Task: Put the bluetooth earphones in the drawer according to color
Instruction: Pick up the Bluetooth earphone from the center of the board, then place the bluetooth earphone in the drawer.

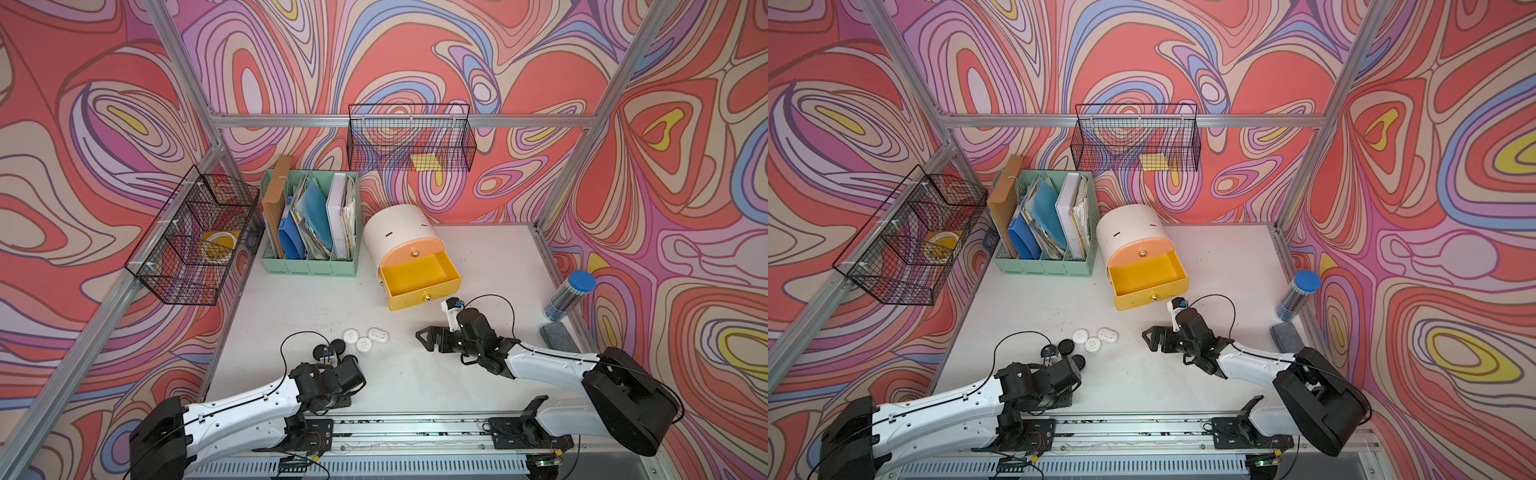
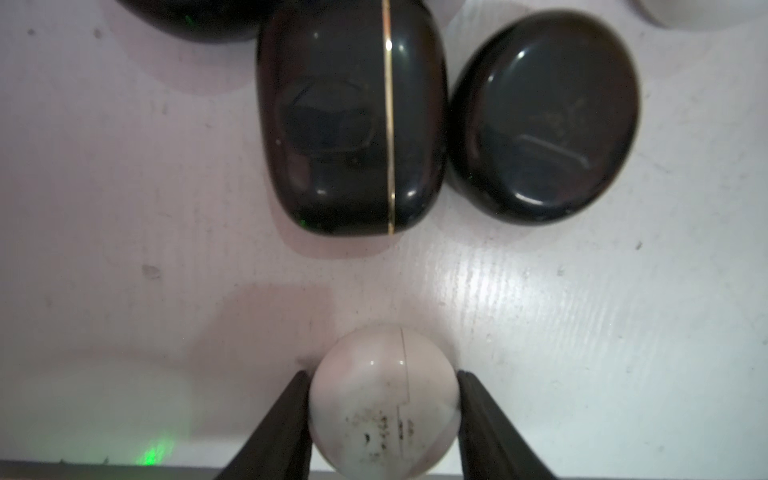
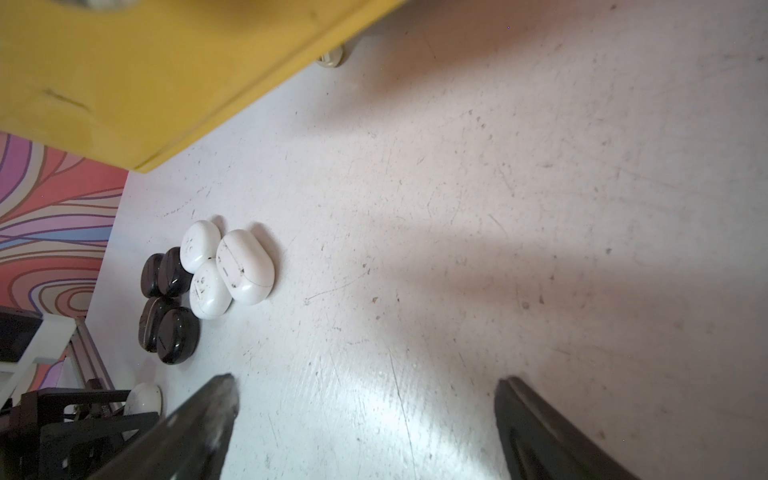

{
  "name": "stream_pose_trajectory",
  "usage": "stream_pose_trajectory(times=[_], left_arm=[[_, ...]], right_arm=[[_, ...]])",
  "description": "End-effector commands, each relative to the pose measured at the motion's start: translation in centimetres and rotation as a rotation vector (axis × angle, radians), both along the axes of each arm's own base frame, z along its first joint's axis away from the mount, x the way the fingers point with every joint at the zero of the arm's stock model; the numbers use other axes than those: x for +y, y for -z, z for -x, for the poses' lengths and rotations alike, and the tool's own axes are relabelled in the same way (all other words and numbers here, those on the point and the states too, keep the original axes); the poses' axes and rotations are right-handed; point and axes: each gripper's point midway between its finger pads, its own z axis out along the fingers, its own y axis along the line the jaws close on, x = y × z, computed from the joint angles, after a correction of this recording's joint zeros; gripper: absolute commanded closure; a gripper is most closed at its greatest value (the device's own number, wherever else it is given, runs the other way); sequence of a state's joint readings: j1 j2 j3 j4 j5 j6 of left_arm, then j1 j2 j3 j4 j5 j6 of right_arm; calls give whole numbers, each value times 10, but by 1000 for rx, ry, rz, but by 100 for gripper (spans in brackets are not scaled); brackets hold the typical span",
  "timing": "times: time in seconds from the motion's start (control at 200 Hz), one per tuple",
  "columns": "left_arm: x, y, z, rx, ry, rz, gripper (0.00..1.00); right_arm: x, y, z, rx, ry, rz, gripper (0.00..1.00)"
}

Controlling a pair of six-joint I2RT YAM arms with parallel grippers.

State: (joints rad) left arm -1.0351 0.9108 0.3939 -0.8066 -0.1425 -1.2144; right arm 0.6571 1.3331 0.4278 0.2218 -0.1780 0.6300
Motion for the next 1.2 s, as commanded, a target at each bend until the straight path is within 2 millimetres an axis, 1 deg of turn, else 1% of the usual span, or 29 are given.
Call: stream_pose_trajectory(times=[0.0, 0.085, 0.26, 0.295, 0.305, 0.32, 0.431, 0.516, 0.576, 0.756, 0.866, 0.946, 1.006, 1.066, 1.127, 1.197], left_arm=[[17, 14, 19, 93, -6, -79, 58], [13, 6, 11, 60, 9, -84, 60], [-2, -21, -15, -46, 49, -86, 60], [-1, -22, -17, -56, 58, -98, 60], [-9, -30, -22, -74, 59, -76, 60], [-12, -35, -25, -86, 62, -68, 60], [-25, -52, -39, -132, 95, -63, 59], [-36, -69, -54, -164, 126, -54, 59], [-43, -85, -68, -192, 142, -45, 59], [-72, -149, -115, -307, 209, 22, 60], [-96, -188, -144, -375, 262, 45, 61], [-115, -211, -164, -414, 296, 58, 61], [-128, -225, -179, -443, 312, 68, 61], [-140, -234, -193, -460, 324, 78, 61], [-151, -240, -207, -467, 336, 83, 61], [-162, -241, -222, -465, 348, 79, 61]], right_arm=[[6, -8, -2, -20, -10, -21, 2], [6, -7, -2, -19, -11, -22, 2], [7, -4, -2, -16, -13, -28, 2], [8, -4, -2, -15, -15, -30, 2], [8, -3, -2, -15, -15, -30, 2], [9, -3, -2, -14, -17, -31, 2], [10, -2, -2, -18, -21, -33, 2], [13, -2, -1, -22, -30, -34, 2], [14, -2, 0, -27, -36, -35, 2], [17, 1, 4, -34, -51, -36, 2], [20, 2, 6, -47, -66, -32, 2], [23, 4, 8, -60, -76, -14, 2], [24, 6, 10, -69, -78, 1, 2], [26, 8, 12, -88, -86, 20, 2], [30, 10, 15, -108, -97, 35, 2], [32, 12, 18, -132, -106, 60, 2]])
